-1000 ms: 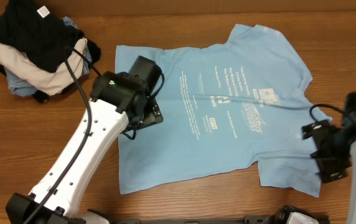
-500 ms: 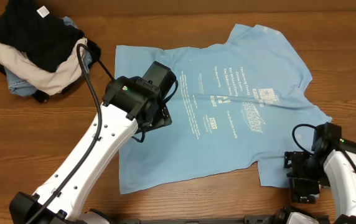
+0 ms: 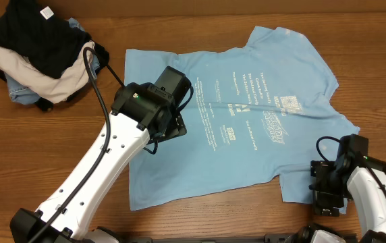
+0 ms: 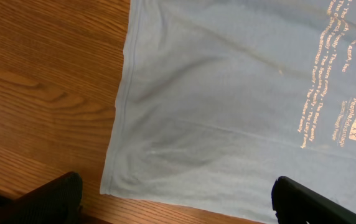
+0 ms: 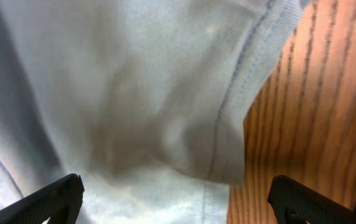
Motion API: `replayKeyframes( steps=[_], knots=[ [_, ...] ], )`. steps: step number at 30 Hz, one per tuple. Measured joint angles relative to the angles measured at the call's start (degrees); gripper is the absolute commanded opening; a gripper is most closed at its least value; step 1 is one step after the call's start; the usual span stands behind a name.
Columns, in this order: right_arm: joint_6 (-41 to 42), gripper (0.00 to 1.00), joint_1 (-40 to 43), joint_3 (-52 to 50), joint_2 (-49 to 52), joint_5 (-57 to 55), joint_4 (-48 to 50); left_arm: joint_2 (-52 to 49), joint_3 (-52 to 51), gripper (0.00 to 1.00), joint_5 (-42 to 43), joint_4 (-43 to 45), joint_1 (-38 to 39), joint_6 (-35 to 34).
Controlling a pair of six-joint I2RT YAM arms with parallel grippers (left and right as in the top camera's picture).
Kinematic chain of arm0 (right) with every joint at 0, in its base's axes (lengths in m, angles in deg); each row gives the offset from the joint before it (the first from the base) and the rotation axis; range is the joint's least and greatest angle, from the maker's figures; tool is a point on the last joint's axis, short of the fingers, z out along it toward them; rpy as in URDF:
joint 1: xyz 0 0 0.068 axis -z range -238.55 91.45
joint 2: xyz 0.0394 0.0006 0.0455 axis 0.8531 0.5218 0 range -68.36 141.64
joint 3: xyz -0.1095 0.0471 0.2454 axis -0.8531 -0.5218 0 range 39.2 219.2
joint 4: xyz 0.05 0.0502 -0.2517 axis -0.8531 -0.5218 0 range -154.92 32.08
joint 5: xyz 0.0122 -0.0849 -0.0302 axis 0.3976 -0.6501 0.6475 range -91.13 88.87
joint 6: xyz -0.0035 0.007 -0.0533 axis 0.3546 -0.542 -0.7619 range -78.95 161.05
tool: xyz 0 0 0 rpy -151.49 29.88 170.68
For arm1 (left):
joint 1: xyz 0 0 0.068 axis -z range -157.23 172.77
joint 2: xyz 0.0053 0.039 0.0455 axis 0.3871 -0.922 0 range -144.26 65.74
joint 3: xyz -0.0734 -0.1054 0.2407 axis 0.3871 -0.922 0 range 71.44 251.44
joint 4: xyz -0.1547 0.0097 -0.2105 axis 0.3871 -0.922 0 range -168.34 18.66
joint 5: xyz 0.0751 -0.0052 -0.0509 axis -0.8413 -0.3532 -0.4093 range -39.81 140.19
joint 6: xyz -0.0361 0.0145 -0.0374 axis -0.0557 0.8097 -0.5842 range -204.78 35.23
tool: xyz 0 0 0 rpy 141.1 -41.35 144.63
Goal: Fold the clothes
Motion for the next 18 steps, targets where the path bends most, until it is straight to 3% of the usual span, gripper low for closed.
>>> replayKeyframes(
  steps=[1, 3, 6, 8, 16, 18],
  knots=[
    [0.02, 0.99, 0.00, -0.52, 0.00, 0.00, 0.44, 0.00, 0.00, 1.00, 0.00, -0.02, 0.00, 0.02],
    [0.02, 0.88, 0.00, -2.05, 0.00, -0.02, 1.51, 0.00, 0.00, 1.00, 0.00, -0.02, 0.00, 0.04],
    [0.33, 0.51, 0.00, -3.54, 0.00, -0.15, 2.25, 0.00, 0.00, 1.00, 0.00, -0.02, 0.00, 0.04],
    [0.55, 0.39, 0.00, -3.56, 0.00, -0.44, 2.45, 0.00, 0.00, 1.00, 0.00, 0.02, 0.00, 0.07],
    [0.98, 0.08, -0.02, -3.63, 0.00, -2.10, 4.48, 0.00, 0.00, 1.00, -0.02, 0.00, 0.00, 0.94],
    [1.16, 0.07, 0.00, -3.63, 0.00, -2.27, 4.63, 0.00, 0.00, 1.00, -0.02, 0.00, 0.00, 1.46]
  ],
)
